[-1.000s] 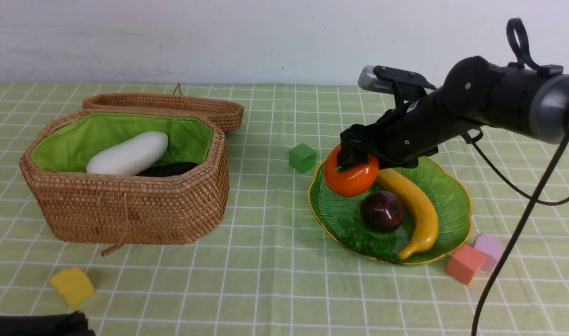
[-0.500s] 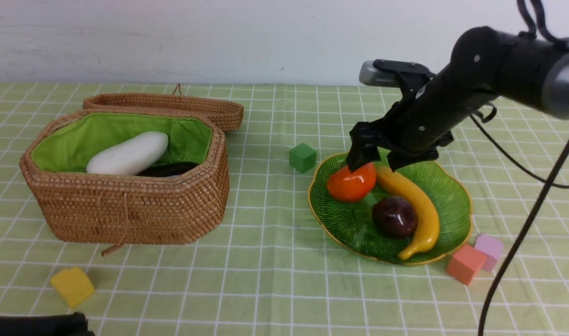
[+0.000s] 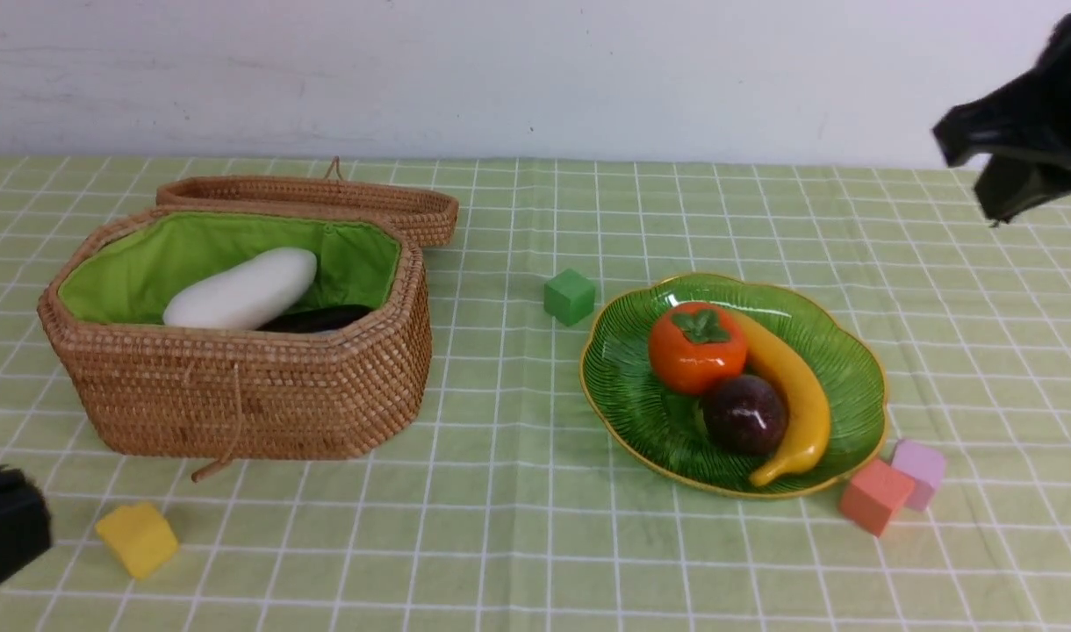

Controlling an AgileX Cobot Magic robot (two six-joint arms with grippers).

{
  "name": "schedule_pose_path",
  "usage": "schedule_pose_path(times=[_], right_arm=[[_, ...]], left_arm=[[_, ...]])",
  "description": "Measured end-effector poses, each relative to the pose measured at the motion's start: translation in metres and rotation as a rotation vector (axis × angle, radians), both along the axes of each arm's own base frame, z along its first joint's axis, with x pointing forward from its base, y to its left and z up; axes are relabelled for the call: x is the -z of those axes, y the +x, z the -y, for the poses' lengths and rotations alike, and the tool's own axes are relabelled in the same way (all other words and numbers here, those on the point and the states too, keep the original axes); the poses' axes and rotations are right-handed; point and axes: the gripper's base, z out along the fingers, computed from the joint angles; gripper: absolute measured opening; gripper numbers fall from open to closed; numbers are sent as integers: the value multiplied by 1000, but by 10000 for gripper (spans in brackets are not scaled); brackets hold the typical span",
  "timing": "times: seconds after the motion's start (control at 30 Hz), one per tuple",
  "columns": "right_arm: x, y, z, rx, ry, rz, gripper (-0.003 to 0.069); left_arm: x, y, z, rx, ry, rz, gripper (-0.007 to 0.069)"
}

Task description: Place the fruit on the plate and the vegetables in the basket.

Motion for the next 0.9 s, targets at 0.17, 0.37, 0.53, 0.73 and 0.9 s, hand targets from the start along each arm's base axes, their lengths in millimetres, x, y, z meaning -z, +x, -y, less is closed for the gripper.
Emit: schedule_pose_path(times=[0.17, 0.37, 0.53, 0.73, 0.9], right_arm=[[-3, -81, 22, 55, 38, 33, -17], [25, -159, 41, 103, 97, 46, -13], [56, -209, 54, 137, 147, 73, -8], [103, -237, 61, 183, 192, 87, -1], [129, -235, 60, 189, 218, 123, 4]], left_arm=[[-3, -39, -12, -23, -83, 122, -13], [18, -55, -17, -34, -152, 147, -13], [44, -37, -18, -94, -218, 122, -13], [80, -9, -20, -192, -259, 94, -13], [103, 3, -20, -232, -259, 59, -13]])
